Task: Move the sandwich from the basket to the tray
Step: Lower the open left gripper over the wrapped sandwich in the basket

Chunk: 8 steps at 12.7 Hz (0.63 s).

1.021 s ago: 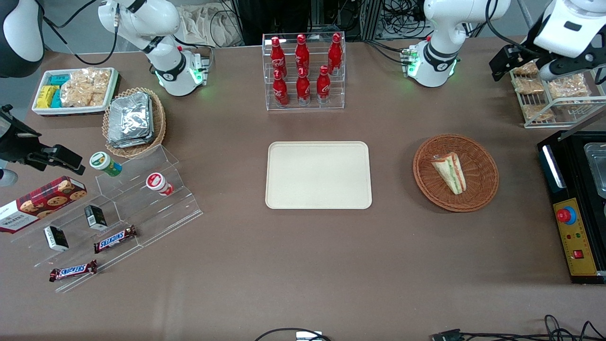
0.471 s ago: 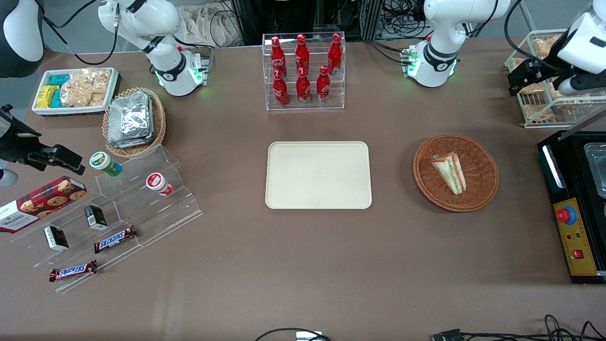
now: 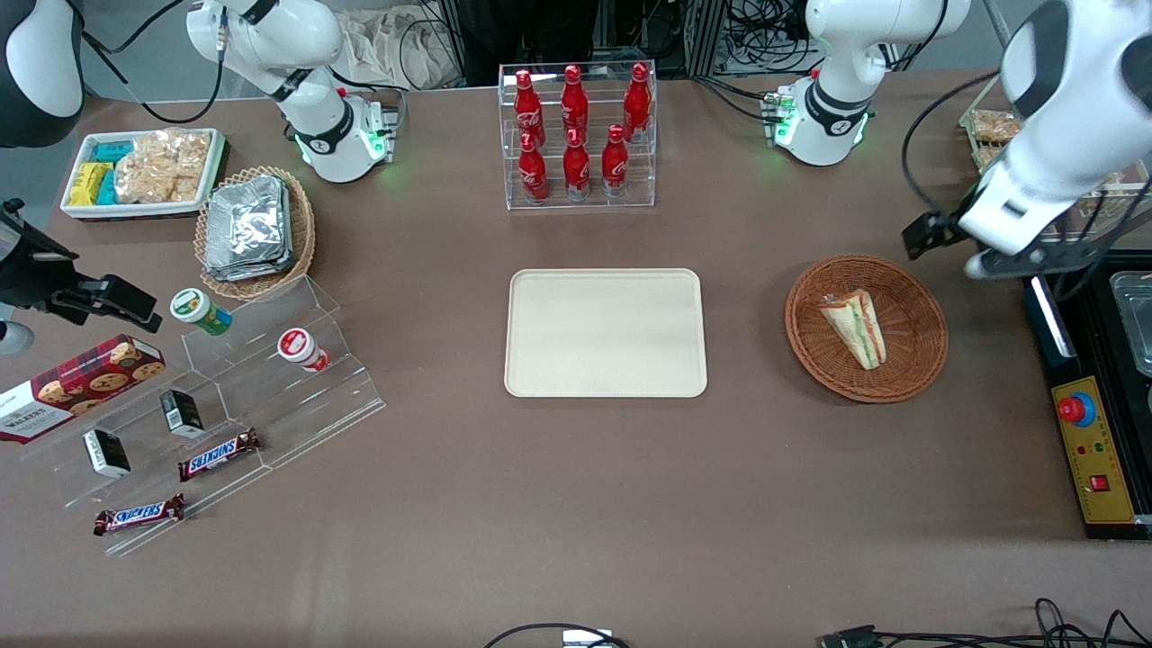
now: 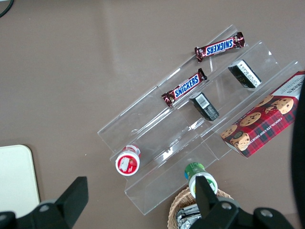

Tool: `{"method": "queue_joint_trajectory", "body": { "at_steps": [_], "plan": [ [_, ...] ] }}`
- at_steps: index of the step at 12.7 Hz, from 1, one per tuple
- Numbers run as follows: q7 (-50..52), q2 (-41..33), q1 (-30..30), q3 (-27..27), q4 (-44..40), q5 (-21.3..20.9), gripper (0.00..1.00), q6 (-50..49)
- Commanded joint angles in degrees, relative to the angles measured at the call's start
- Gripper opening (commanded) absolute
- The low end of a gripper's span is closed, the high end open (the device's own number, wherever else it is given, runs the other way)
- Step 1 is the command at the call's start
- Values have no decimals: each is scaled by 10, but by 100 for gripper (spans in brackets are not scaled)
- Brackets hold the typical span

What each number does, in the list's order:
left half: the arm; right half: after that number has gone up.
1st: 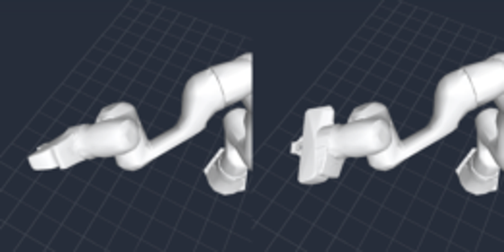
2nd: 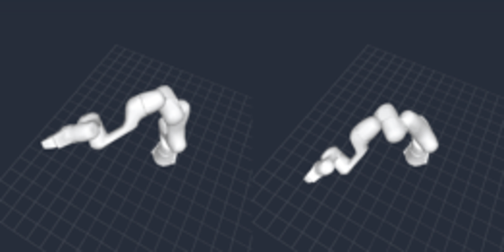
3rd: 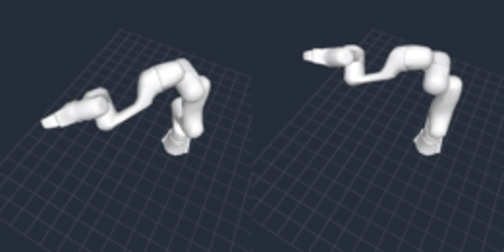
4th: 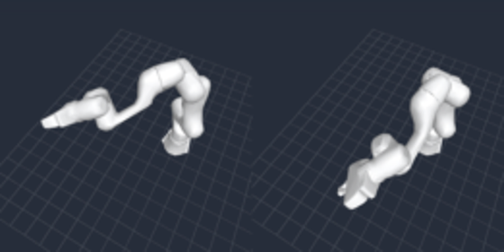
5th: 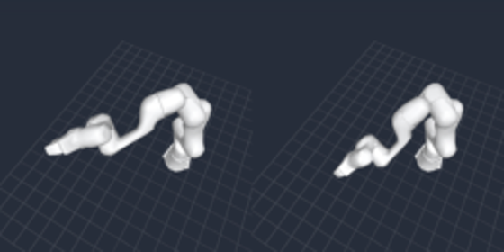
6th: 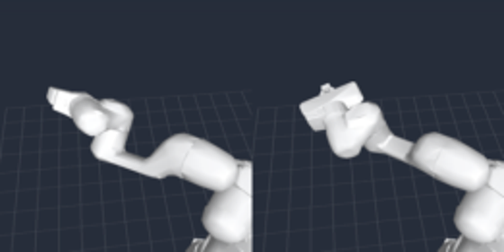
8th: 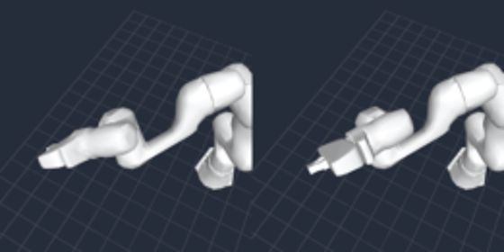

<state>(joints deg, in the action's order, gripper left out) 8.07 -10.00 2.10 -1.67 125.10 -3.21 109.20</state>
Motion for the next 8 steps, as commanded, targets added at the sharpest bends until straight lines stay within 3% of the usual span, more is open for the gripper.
{"method": "queue_joint_trajectory", "body": {
  "at_steps": [1,6,8],
  "plan": [
    [-2,86,-3,15,5,14,100,66],
    [89,182,-2,15,21,16,99,154],
    [99,189,-1,15,70,16,99,226]
  ]
}}
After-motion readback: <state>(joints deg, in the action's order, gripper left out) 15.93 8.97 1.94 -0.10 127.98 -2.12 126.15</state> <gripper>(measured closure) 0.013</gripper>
